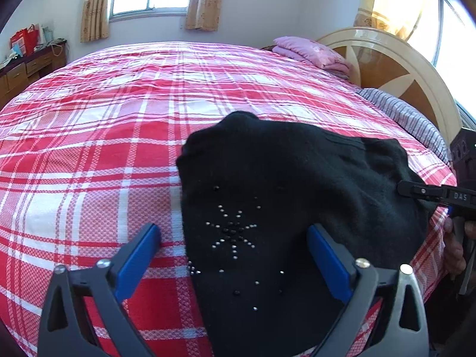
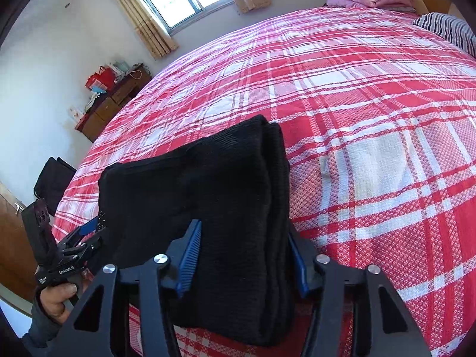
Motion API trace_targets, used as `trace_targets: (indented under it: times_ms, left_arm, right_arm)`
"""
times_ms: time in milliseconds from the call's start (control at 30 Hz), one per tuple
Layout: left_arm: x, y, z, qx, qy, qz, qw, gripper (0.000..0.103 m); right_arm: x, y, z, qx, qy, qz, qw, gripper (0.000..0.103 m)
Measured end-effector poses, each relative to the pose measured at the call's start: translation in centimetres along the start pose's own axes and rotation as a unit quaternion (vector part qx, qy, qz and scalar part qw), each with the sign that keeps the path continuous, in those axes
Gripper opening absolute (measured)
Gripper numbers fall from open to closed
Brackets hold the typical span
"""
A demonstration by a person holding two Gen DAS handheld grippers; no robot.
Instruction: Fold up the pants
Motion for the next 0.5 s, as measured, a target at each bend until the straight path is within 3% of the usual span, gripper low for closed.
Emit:
trace_targets:
  times_ms: [100,400,500]
  left_arm:
    - [0.14,-0.49,-0.23,0.016,0.003,0.004,0.9999,0.081]
    - [-0.25,-0.1,0.1,0.045,0.01,-0.017,0.9988,0.079]
    - [-0.34,-0.11,-0.06,0.041,0.008,-0.017,0.999,0.057]
  right_arm:
    - [0.05,0.21,0.05,0.001,0.0,-0.005,1.0,0.052]
    - [0.0,-0.34,0.72,-0.026,0.014,0.005,1.0,0.052]
    - [0.06,0.15,0.32,-0.017,0.003,-0.01,1.0,0.047]
Point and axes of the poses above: each gripper's, at about its wrist camera, not at the fingertips, and z roughly the way its jaws point, y to its left, x to its underside, the point moved 5 cm from there along z, roughly the way its jaws point, and after that the axes turned 11 degrees about -z, right-handed, at the moved point
